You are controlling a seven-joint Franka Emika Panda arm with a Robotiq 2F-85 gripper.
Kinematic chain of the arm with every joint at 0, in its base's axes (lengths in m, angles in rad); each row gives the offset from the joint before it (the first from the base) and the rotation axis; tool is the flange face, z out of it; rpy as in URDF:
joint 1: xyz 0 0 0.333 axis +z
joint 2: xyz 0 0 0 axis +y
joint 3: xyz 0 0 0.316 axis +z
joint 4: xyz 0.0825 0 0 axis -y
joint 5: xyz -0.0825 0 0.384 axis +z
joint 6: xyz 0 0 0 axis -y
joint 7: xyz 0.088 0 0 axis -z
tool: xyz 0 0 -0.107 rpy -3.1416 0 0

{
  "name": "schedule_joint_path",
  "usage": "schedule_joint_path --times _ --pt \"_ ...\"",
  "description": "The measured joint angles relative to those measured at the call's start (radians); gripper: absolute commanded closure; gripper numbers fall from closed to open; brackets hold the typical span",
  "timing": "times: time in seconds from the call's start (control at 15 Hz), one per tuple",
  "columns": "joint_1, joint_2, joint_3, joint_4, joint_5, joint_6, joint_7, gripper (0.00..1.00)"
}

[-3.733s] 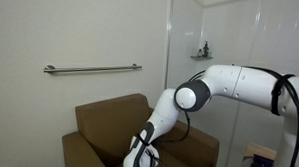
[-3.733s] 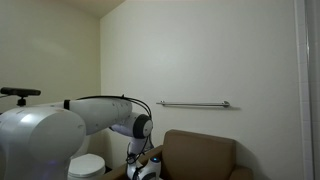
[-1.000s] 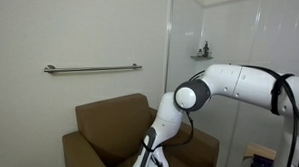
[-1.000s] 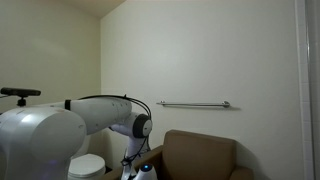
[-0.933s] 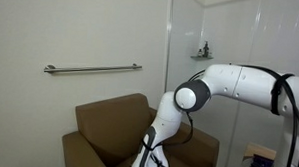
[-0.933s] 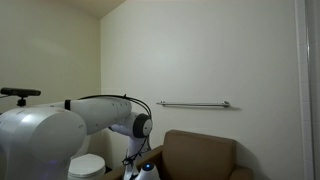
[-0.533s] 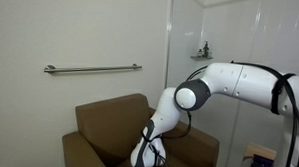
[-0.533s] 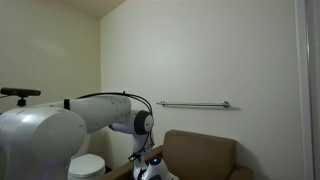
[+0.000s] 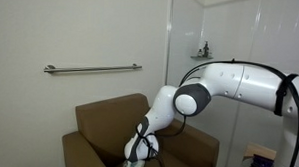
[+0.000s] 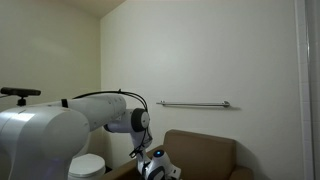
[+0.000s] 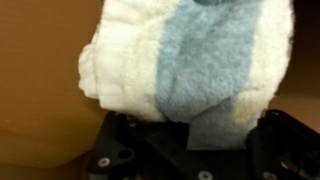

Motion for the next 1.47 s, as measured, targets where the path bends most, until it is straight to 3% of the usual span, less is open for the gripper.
schedule_joint_path --times 0.2,0.47,1.0,1.47 --pt "0.026 0.053 -0.059 0.06 -0.009 -0.167 0.016 0.95" --pt "0.012 0.06 -0.047 0.042 -0.089 -0.276 0.017 0.94" --pt "0.013 0.037 -0.011 -0.037 -0.164 -0.282 0.027 0.94" --pt "0.135 -0.008 -0.067 -0.184 -0.132 -0.22 0.228 0.94"
